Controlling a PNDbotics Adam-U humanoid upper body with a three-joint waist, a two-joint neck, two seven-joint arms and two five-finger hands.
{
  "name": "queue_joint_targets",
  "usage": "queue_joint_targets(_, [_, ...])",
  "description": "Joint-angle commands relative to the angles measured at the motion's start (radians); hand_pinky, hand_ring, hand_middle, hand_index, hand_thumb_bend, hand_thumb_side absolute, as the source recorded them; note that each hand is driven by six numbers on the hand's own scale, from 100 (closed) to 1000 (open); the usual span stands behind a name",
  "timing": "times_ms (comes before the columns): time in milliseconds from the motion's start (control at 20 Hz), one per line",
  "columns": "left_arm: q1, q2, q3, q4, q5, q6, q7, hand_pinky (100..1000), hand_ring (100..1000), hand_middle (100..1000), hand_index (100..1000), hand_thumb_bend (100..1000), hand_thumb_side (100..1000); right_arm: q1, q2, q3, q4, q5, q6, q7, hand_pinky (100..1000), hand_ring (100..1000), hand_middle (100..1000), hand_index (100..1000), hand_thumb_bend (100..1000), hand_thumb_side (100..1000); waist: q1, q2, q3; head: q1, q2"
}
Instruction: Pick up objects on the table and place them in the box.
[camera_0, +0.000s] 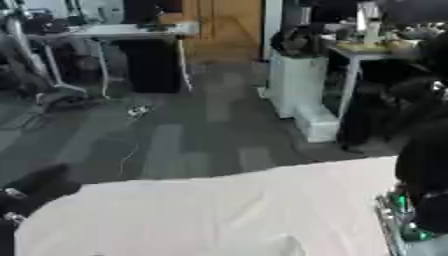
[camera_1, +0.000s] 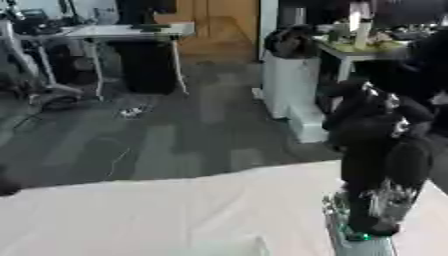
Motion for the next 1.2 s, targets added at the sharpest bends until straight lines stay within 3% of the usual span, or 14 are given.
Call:
queue_joint_targets(50, [-0.008,0.026,0.008,-0.012,0.000,0.002,0.002,762,686,785,825,290,619,-0.018,-0.004,-0.002,-0.013,-0.001,-0.018,-0.014,500,316,299,458,100,936,-0.002,-0.010,-0.002,0.032,0.116])
queue_joint_targets(250, [-0.009,0.026,0.007,-0.012,0.000,0.001,0.002,762,686,785,825,289,620,-0.016,-0.005,-0.003,-0.013,-0.004,-0.017,-0.010,499,316,299,458,100,936,-0.003,-0.008,-0.003,0.058,0.255])
queue_joint_targets(350, [-0.008,0.025,0.006,-0.012,-0.001,0.002,0.002,762,685,785,825,288,620,-0.016,-0.006,-0.003,-0.013,-0.005,-0.016,-0.007,498,316,299,458,100,936,-0.003,-0.007,-0.003,0.084,0.296])
queue_joint_targets(500, [-0.011,0.025,0.007,-0.012,0.000,0.002,0.003,762,686,785,825,291,619,-0.016,-0.007,-0.004,-0.013,-0.008,-0.015,-0.002,497,316,299,458,100,935,-0.003,-0.006,-0.003,0.102,0.310])
queue_joint_targets(950, [-0.037,0.035,0.020,-0.012,0.065,0.008,-0.015,766,684,791,831,282,629,-0.010,-0.018,-0.012,-0.013,-0.020,-0.002,0.010,491,317,301,459,100,932,-0.008,-0.005,0.008,0.095,0.312])
queue_joint_targets(1200, [-0.062,0.105,0.050,-0.012,0.128,0.052,-0.086,791,693,804,836,270,623,-0.001,-0.028,-0.011,-0.013,-0.037,0.013,0.029,475,313,302,460,100,930,-0.006,-0.011,0.019,0.092,0.312])
